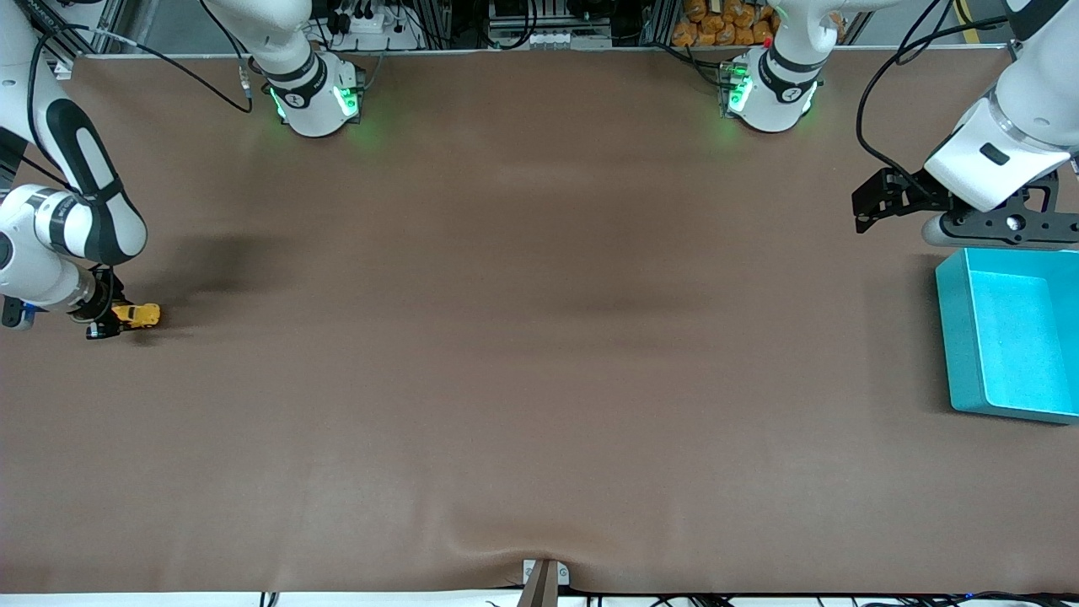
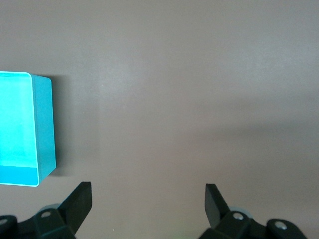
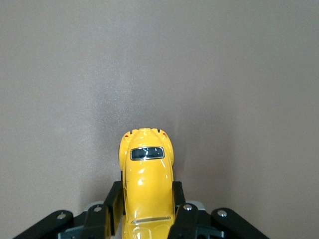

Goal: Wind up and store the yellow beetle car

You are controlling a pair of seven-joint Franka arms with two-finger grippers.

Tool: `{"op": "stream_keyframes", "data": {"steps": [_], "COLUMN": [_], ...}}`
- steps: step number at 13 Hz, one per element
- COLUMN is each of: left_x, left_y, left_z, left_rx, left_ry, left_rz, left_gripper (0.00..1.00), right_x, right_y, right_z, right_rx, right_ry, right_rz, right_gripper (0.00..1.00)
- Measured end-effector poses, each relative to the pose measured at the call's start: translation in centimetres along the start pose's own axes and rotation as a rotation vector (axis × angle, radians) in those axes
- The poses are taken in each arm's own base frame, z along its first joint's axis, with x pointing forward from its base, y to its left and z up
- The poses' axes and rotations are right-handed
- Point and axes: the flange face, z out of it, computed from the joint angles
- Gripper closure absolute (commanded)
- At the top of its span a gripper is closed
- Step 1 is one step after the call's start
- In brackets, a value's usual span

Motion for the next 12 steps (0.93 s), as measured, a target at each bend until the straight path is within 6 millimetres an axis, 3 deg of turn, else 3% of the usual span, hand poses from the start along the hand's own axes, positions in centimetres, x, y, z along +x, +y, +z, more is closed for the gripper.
{"op": "stream_keyframes", "data": {"steps": [1,2,4,6,7,9,12], "left_x": [0.0,0.0,0.0,0.0,0.0,0.0,0.0], "left_y": [0.0,0.0,0.0,0.1,0.1,0.1,0.1], "left_z": [0.0,0.0,0.0,0.0,0.0,0.0,0.0], "left_rx": [0.0,0.0,0.0,0.0,0.0,0.0,0.0], "left_ry": [0.0,0.0,0.0,0.0,0.0,0.0,0.0], "left_rz": [0.0,0.0,0.0,0.001,0.001,0.002,0.002], "left_gripper": [0.0,0.0,0.0,0.0,0.0,0.0,0.0], "right_x": [0.0,0.1,0.2,0.6,1.1,1.6,0.5], "right_y": [0.0,0.0,0.4,1.4,1.0,-0.9,-3.9], "right_z": [0.0,0.0,0.4,0.6,-1.2,-8.2,-21.5], "right_rx": [0.0,0.0,-0.037,-0.149,-0.187,-0.243,-0.24], "right_ry": [0.0,0.0,-0.01,-0.037,-0.041,-0.042,-0.093], "right_rz": [0.0,-0.001,-0.001,-0.005,-0.01,-0.015,-0.027], "right_gripper": [0.6,0.37,0.04,0.0,0.0,0.0,0.0]}}
